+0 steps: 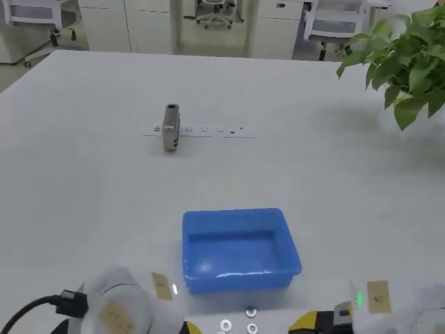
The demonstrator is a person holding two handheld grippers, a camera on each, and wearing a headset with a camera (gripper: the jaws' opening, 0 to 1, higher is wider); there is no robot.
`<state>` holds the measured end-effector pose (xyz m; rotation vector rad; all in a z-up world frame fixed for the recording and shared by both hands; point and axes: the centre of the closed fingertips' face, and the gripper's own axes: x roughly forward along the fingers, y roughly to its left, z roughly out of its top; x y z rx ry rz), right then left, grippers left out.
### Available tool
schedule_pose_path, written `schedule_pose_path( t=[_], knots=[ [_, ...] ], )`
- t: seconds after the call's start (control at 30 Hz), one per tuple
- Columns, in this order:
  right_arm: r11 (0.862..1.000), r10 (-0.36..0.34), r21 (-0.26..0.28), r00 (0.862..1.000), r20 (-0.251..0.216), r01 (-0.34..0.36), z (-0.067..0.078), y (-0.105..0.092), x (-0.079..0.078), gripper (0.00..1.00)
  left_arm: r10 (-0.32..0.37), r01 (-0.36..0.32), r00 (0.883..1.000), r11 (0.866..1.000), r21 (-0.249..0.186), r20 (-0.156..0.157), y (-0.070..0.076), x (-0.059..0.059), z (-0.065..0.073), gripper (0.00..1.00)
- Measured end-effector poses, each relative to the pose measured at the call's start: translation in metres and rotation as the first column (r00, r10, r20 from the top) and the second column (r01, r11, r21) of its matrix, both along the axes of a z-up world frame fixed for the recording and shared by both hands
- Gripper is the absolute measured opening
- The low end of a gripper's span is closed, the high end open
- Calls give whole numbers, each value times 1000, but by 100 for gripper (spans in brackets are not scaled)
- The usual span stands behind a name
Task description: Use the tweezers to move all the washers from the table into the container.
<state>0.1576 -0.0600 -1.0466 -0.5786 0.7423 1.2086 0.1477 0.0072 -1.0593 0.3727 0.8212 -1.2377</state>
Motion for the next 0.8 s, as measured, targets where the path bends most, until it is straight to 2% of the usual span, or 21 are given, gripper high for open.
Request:
schedule_pose_path(
  t=[0.13,0.43,0.53,0.57,0.63,0.67,0.7,0.8],
  knots=[
    [1000,10,-13,999,-31,-10,-12,3,0,23,-26,26,1000,999,37,7,0,1,-8,24],
    [999,20,-25,999,-46,-21,-22,7,-1,23,-78,76,997,993,95,27,0,1,-17,21],
    [999,20,-24,999,-49,-21,-23,7,-2,23,-94,90,995,990,107,33,0,2,-19,19],
    [1000,18,-25,999,-49,-19,-24,7,-1,23,-112,106,992,988,109,50,0,3,-19,19],
    [1000,14,-22,998,-54,-15,-24,7,-1,22,-122,116,992,986,115,40,0,1,-20,20],
    [1000,10,-15,998,-54,-11,-24,8,-1,22,-130,124,990,985,123,44,1,1,-21,20],
    [1000,9,-12,999,-54,-10,-24,9,-1,21,-140,131,988,983,125,62,0,3,-21,18],
    [1000,14,-17,998,-55,-15,-26,9,-1,20,-142,133,988,983,125,60,0,4,-21,14]
  ],
)
